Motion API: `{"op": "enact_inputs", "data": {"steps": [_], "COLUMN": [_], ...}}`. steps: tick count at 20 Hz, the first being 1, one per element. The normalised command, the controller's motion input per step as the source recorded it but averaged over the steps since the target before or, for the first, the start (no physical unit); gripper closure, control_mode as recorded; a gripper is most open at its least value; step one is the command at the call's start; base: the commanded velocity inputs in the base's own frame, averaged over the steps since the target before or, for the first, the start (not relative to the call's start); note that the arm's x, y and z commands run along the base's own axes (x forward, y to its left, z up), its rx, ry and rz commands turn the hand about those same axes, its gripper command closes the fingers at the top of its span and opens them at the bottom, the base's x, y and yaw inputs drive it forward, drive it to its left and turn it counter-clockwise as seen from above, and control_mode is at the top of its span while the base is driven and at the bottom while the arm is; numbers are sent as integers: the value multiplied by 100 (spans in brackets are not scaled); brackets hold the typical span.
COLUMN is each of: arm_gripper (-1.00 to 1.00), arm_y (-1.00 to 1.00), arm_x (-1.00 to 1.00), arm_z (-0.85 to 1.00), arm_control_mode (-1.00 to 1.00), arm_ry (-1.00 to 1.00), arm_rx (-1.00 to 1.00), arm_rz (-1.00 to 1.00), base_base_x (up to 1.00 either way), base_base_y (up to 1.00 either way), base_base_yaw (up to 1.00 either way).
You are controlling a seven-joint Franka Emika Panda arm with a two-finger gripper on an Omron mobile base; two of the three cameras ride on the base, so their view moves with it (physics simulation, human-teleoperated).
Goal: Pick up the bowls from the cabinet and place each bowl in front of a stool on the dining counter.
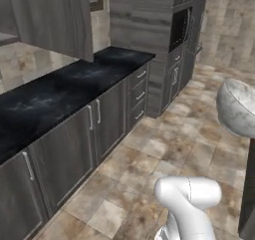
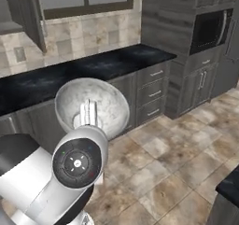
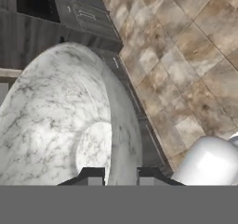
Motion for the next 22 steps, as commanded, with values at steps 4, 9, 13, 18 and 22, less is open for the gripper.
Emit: {"op": "enact_inputs", "data": {"steps": [4,9,13,18,22], "arm_gripper": [100,100,100,100,100], "arm_y": [0,0,0,0,0], "arm_x": [0,0,0,0,0], "arm_z": [0,0,0,0,0], "arm_control_mode": [100,100,100,100,100], "arm_ry": [0,0,0,0,0], "arm_rx": [0,0,0,0,0], "arm_rz": [0,0,0,0,0], "base_base_x": [-23,8,41,42,49], "base_base_y": [-18,-2,10,24,29], "base_base_yaw": [-44,-45,-45,-45,-43]}}
